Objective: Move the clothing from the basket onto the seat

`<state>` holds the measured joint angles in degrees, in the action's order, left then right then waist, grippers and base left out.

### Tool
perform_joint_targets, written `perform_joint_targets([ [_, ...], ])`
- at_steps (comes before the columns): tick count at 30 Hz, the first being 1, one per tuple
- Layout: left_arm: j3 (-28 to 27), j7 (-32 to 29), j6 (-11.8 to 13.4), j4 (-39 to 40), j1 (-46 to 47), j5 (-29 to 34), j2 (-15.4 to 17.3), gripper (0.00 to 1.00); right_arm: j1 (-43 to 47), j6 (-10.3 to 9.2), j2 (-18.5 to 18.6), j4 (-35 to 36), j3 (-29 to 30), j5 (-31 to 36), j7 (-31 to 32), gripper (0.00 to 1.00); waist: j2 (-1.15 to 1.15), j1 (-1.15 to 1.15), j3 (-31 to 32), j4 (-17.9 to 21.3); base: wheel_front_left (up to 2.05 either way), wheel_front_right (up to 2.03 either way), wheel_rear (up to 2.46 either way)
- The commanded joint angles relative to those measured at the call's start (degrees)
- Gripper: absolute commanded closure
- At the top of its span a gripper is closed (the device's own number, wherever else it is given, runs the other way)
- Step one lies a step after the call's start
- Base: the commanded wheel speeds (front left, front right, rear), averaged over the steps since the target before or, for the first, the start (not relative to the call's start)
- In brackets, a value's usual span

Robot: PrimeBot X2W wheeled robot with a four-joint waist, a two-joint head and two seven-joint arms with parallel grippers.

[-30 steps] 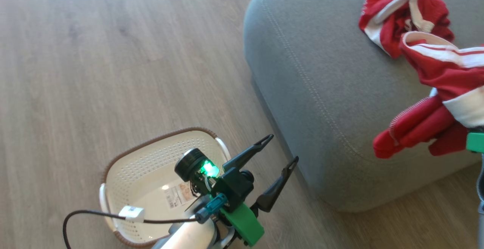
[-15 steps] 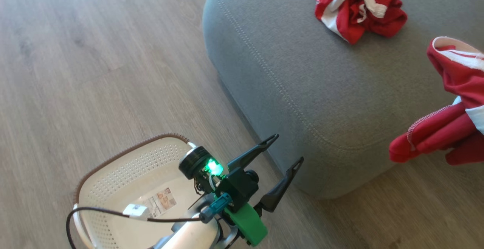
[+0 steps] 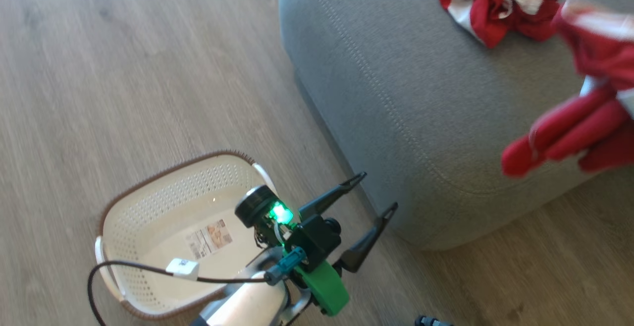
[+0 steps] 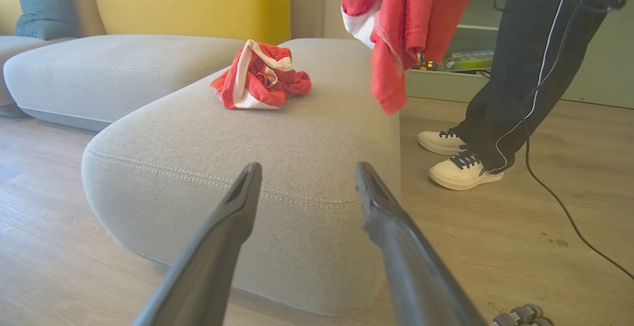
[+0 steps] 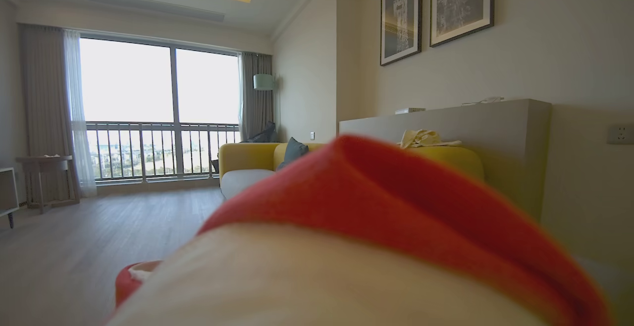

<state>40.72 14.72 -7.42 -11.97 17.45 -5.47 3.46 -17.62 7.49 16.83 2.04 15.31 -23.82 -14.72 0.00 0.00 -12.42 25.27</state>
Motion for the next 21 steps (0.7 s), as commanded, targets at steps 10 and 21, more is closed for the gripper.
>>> perform_joint_targets([
  [10,-0.40,0.28,-0.06,1.94,3.96,0.83,3.16,0.00,-21.82,0.00,13.64,-24.21,-5.39,-5.24,0.11,1.00,0.00,0.00,-7.20,-4.16,0.00,0.00,0.00],
  [21,-1.03,0.28,-0.06,2.28,5.93,1.30,5.34,0.00,-44.71,0.00,21.56,-40.04,-13.08,-4.72,-0.10,1.00,0.00,0.00,-14.75,-7.40,0.00,0.00,0.00],
])
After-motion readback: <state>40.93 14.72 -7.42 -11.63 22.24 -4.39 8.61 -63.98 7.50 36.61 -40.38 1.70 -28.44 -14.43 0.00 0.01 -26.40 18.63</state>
